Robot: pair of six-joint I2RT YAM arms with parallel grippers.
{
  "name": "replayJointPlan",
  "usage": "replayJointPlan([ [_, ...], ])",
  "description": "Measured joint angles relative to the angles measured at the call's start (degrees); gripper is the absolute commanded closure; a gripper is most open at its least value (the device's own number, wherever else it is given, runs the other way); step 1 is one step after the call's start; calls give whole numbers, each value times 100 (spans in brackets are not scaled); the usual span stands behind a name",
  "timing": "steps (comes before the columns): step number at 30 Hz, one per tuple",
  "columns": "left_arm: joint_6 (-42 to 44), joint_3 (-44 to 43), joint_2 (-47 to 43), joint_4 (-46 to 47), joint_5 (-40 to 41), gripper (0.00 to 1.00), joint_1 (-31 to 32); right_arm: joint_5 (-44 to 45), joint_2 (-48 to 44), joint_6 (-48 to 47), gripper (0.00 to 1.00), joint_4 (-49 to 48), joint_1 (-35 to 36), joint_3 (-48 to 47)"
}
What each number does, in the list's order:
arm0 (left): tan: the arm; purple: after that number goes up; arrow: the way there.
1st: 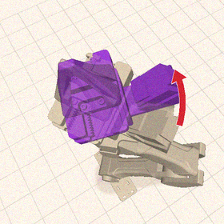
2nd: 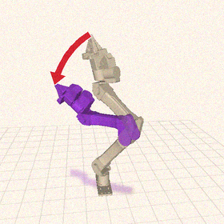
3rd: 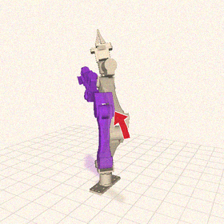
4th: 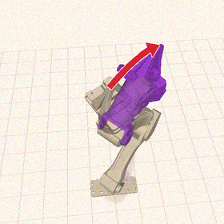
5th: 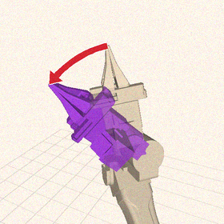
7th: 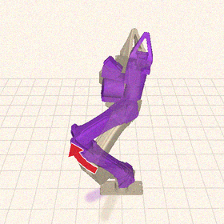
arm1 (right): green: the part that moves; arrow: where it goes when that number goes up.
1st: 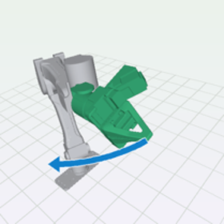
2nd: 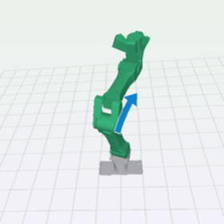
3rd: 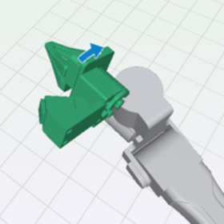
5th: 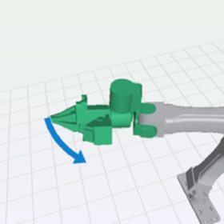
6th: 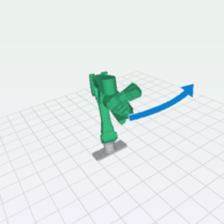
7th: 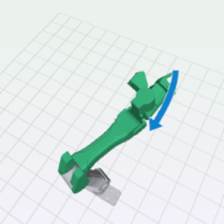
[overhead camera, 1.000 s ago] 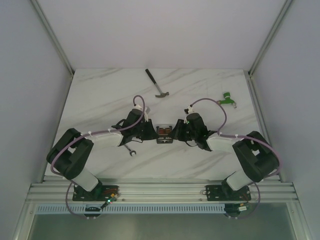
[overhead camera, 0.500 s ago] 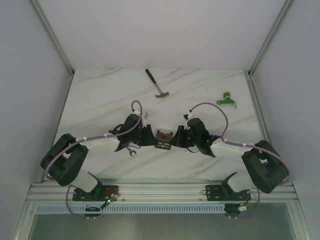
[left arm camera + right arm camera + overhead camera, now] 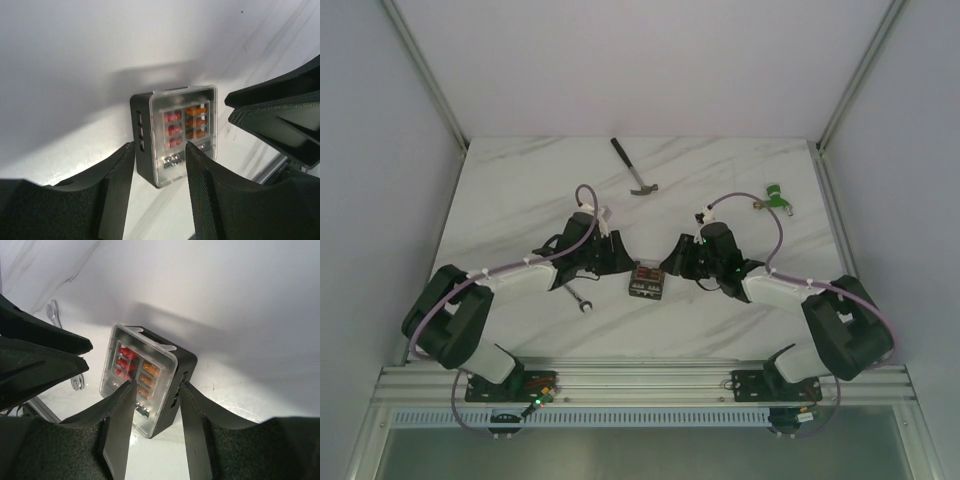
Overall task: Snap on the fuse box
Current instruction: Close the fuse box cover on the fuse box base.
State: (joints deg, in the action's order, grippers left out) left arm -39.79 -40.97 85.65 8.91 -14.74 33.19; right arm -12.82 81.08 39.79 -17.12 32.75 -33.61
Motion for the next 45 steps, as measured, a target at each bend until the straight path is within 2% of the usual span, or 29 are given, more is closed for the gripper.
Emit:
replayJointPlan([
  [6,85,-199,511,39,-90,54,-24,-142,413,96,55,-249,-52,2],
  [14,4,-155,811,358,-535,68,-55,-511,881,356,65,-820,-94,94],
  [20,-205,103,837,841,-748,71,-149,-614,973,544,69,-1386,-133,341],
  [26,-656,680,743,1766,-750,72,-221,-614,1211,590,71,-2037,-133,450],
  [31,-994,1025,610,2186,-688,70,-254,-649,1384,468,66,-2238,-131,350],
  [36,-1032,1189,192,1812,-490,66,-136,-660,1596,20,55,-1550,-24,-337],
  [41,-1032,1272,-68,1473,-616,56,232,-713,1735,-509,44,-702,175,-1034],
  [45,-1001,1263,-164,1266,-592,47,251,-647,1681,-809,38,-267,170,-1307],
])
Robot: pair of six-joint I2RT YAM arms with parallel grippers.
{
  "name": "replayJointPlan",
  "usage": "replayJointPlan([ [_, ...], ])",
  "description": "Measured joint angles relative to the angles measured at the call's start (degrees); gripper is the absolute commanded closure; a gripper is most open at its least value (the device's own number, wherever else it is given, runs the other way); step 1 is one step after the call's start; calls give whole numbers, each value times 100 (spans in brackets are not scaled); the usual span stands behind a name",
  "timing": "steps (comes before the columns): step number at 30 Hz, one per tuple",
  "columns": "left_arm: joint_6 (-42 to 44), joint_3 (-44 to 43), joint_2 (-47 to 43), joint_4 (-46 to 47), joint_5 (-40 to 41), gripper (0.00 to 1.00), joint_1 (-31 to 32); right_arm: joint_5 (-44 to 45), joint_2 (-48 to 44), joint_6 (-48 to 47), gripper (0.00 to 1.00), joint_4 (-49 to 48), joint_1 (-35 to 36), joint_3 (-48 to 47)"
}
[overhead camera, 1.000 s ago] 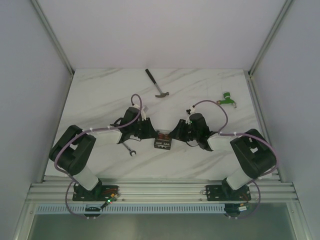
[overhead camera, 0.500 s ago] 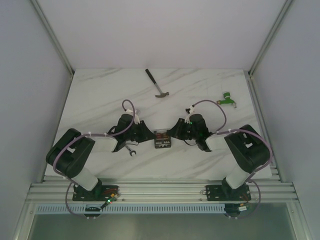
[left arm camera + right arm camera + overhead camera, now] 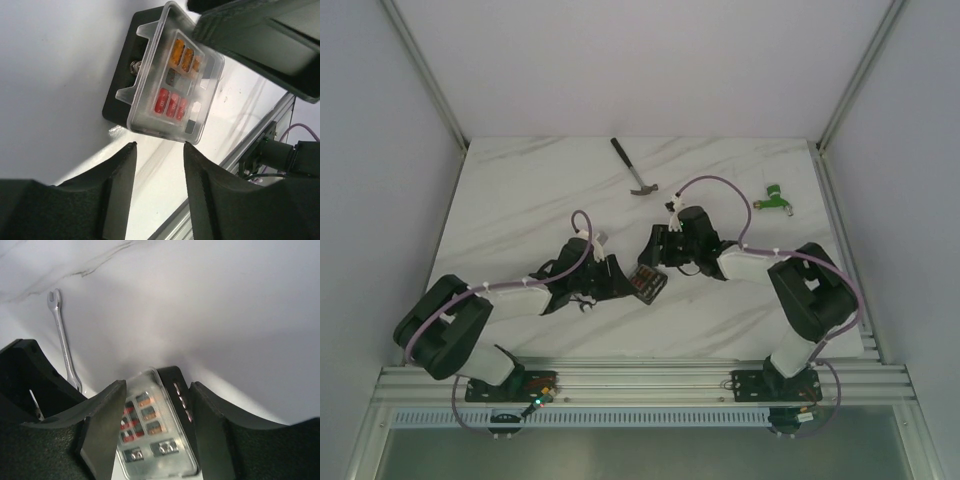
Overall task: Snap on the fuse box
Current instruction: Close the fuse box cover on the fuse box base.
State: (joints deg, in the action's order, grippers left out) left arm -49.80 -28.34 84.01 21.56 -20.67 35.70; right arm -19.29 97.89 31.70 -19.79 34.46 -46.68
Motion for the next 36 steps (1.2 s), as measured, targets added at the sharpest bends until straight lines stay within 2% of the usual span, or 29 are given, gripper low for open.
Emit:
replayJointPlan([
  [5,337,-210,-468,-879,426,43,0,350,-621,-87,37,396,-103,181],
  [10,850,-767,-776,-1543,1045,43,0,564,-1508,221,34,348,-125,905],
  [12,1040,-1001,-708,-1668,1202,44,0,610,-1735,455,34,313,-122,1231],
  [14,1193,-1215,-520,-1714,1287,44,0,660,-1867,706,27,267,-116,1506],
  [17,1349,-1440,-48,-1740,1322,44,0,693,-1987,1123,25,61,-101,1880],
  [21,1416,-1467,372,-1912,1314,44,48,688,-1891,1543,25,-330,-63,2105],
  [26,1412,-1469,411,-1954,1279,44,254,616,-1390,1816,26,-907,15,2079],
  [36,1246,-1469,393,-2048,1283,40,363,568,-608,1620,27,-1021,46,1357],
])
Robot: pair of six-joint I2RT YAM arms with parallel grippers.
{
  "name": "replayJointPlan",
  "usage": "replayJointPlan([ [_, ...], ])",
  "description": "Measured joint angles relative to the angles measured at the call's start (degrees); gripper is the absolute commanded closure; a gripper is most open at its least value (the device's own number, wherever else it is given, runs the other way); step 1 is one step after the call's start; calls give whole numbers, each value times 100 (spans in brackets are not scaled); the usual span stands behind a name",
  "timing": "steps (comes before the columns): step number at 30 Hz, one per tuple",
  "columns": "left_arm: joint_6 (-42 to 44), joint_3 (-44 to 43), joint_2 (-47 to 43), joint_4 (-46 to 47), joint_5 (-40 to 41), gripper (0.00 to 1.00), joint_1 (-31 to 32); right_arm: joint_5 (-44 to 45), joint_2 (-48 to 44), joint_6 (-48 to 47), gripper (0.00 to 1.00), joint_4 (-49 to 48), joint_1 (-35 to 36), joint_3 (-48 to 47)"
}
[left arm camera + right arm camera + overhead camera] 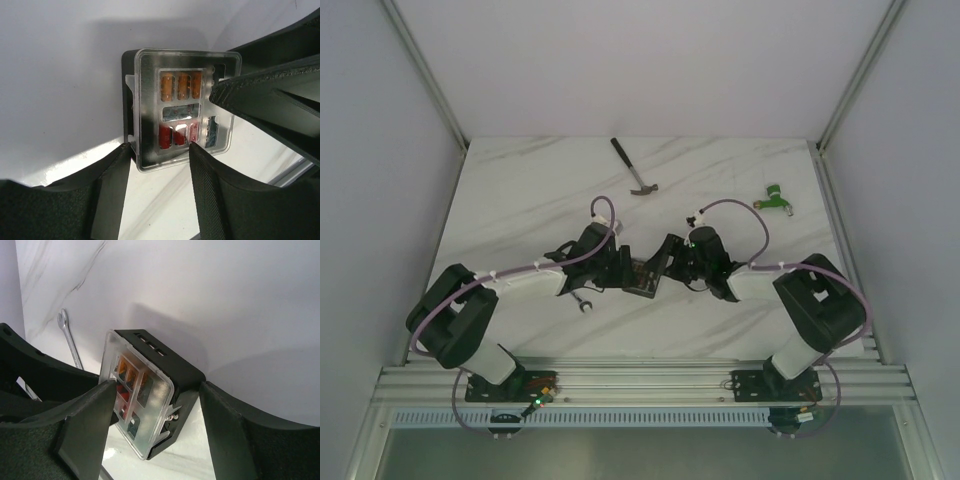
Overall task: Snap on the fuse box
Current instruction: Close the fuse box cover on the fuse box base.
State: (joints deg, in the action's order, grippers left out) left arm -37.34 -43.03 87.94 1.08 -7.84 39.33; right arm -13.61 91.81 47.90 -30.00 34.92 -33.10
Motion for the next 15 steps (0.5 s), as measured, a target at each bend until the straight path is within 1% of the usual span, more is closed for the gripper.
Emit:
replayJointPlan([
  [5,-83,0,-17,-48,13,33,39,-9,87,-107,25,4,7,-81],
  [8,-146,0,-70,-74,42,32,63,26,-50,-136,25,162,35,-59],
  [12,-184,0,-166,-131,105,32,68,140,-518,-142,25,407,92,103],
  [15,-186,0,-188,-181,146,33,76,205,-682,-118,25,533,199,153],
])
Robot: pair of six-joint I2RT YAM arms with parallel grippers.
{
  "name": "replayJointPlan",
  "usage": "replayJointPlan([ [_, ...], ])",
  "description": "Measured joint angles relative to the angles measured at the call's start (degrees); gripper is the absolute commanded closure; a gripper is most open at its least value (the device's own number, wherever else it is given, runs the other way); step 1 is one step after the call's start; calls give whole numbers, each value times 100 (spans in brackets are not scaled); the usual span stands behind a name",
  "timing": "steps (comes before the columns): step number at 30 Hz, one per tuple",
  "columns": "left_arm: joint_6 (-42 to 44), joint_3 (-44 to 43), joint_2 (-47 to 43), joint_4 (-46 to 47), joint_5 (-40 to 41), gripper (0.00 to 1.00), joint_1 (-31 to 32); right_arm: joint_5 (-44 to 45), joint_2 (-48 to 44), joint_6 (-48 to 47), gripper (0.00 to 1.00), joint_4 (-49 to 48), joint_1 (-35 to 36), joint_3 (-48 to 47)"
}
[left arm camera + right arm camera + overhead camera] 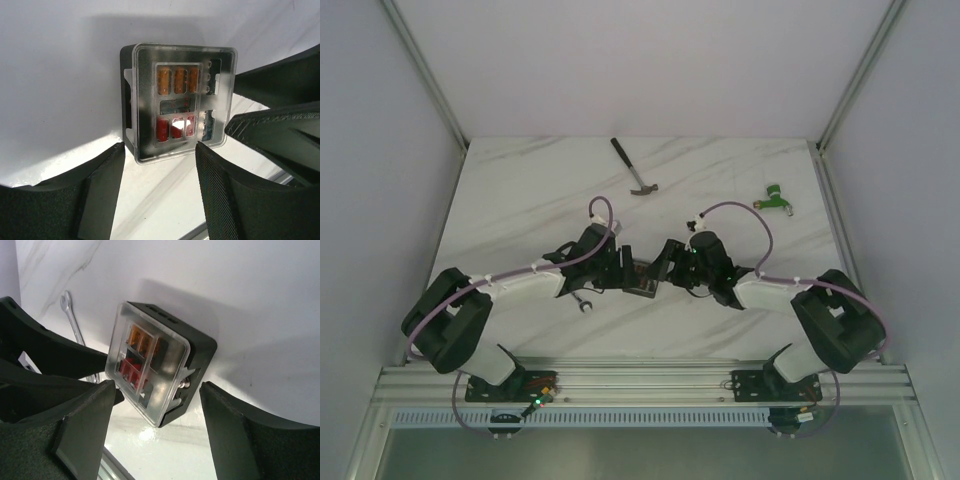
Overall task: Snap on the fuse box
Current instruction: Close the fuse box cover on the fuse box base.
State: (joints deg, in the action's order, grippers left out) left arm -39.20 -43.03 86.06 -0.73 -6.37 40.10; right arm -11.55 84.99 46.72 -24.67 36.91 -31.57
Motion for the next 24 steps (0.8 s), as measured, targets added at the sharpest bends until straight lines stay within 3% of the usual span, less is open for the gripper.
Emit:
replayJointPlan([
  [17,26,-284,96,-496,85,33,271,358,162,457,31,278,472,-15],
  [19,26,-291,140,-505,87,33,297,393,177,468,38,297,492,-31],
  [24,28,-343,162,-597,160,33,321,417,205,468,43,348,516,-42],
])
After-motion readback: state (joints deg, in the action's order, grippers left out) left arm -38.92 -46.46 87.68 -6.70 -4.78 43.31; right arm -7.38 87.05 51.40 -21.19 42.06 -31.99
